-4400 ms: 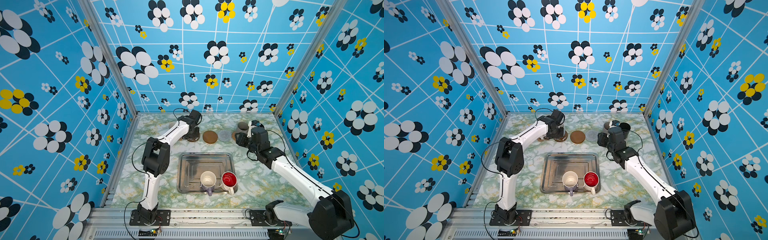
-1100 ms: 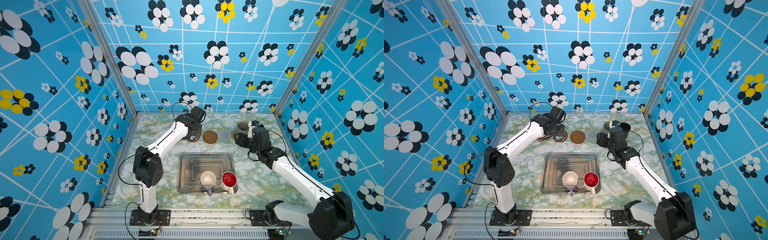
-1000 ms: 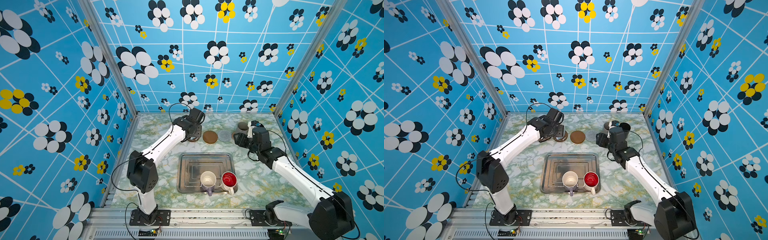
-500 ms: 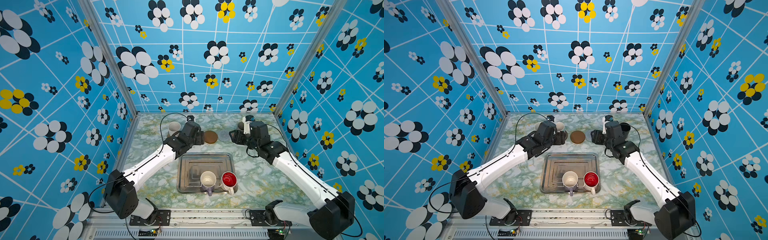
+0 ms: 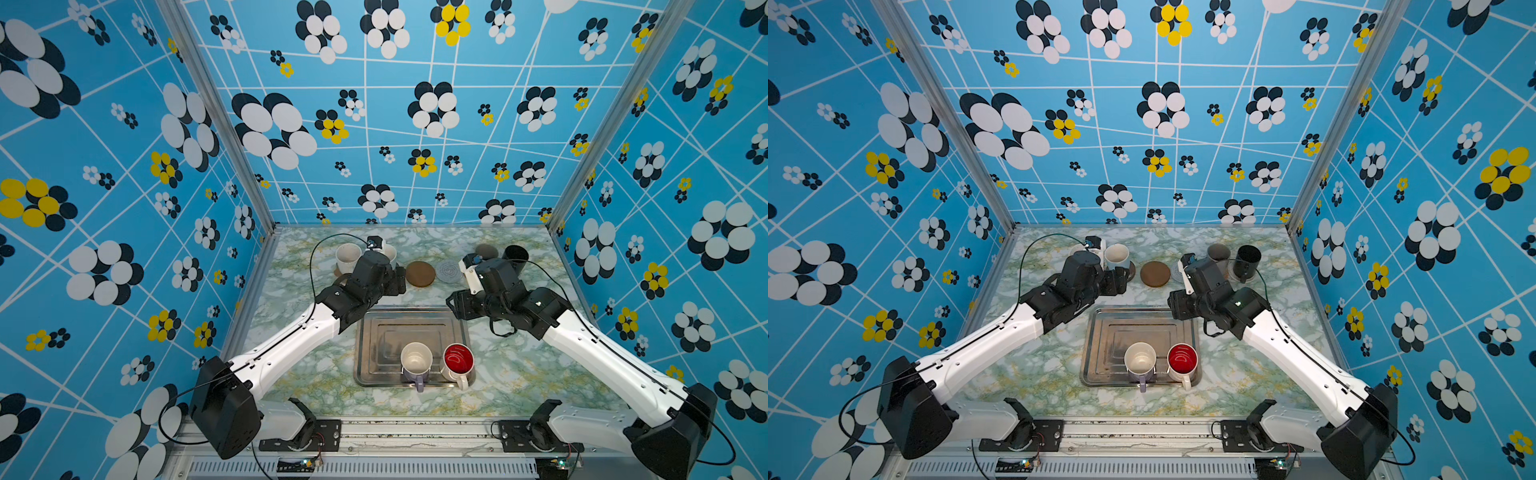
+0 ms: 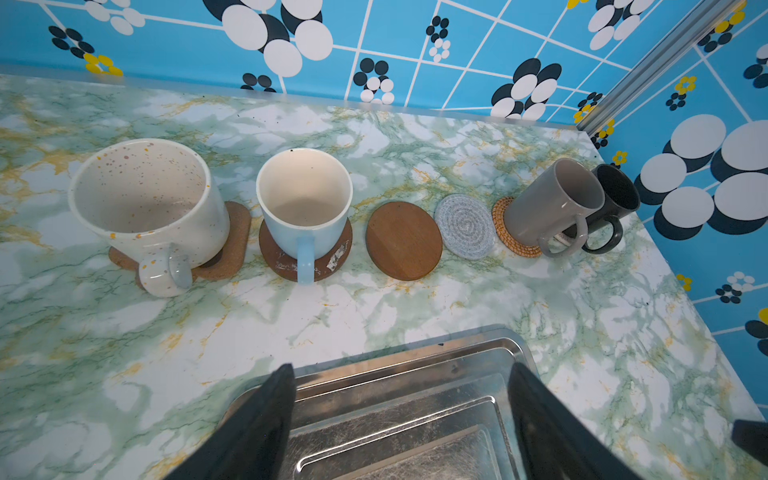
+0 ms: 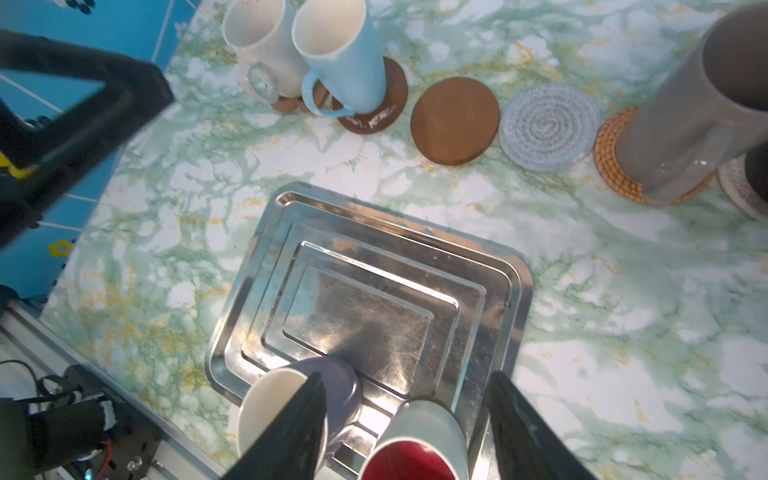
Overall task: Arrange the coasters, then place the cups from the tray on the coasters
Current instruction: 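Move the right gripper over the red-lined white mug on the tray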
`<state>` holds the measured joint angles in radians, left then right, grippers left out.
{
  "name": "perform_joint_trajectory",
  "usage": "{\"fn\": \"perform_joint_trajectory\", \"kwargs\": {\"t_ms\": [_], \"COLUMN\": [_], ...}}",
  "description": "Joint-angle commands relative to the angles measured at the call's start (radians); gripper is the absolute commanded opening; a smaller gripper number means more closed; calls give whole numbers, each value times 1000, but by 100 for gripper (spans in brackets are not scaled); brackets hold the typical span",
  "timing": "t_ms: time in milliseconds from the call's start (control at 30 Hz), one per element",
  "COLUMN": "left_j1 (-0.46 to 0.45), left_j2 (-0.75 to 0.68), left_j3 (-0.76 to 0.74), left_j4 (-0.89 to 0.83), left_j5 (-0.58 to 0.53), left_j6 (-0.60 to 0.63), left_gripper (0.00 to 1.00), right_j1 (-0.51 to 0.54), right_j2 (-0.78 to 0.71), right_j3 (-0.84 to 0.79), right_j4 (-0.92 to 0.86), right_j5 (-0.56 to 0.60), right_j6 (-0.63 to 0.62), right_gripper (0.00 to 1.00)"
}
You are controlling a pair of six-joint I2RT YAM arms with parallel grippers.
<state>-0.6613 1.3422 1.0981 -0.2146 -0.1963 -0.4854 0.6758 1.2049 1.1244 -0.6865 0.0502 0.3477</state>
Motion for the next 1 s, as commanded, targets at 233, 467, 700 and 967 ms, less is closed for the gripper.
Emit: {"fn": "perform_joint_trajectory", "kwargs": {"t_ms": [233, 467, 700, 967], "left_j1": [5, 5, 5, 5], "left_j2": [-34, -23, -8, -20], "left_j3": [-22, -12, -6, -12], "left_j4": [60, 55, 61, 56], "left_j5": [28, 31, 31, 38], "left_j6": [-3, -8, -13, -28], "left_gripper": [81, 81, 82, 82], "right_j1": [125, 209, 294, 408], "right_j2": [-60, -116, -170, -174], "right_j3": [-43, -141, -199, -251], "right_j4": [-286, -323, -358, -352], "right_j5": [81, 88, 135, 168], "right_j6": [13, 118, 236, 338], "right_gripper": [64, 62, 62, 62]}}
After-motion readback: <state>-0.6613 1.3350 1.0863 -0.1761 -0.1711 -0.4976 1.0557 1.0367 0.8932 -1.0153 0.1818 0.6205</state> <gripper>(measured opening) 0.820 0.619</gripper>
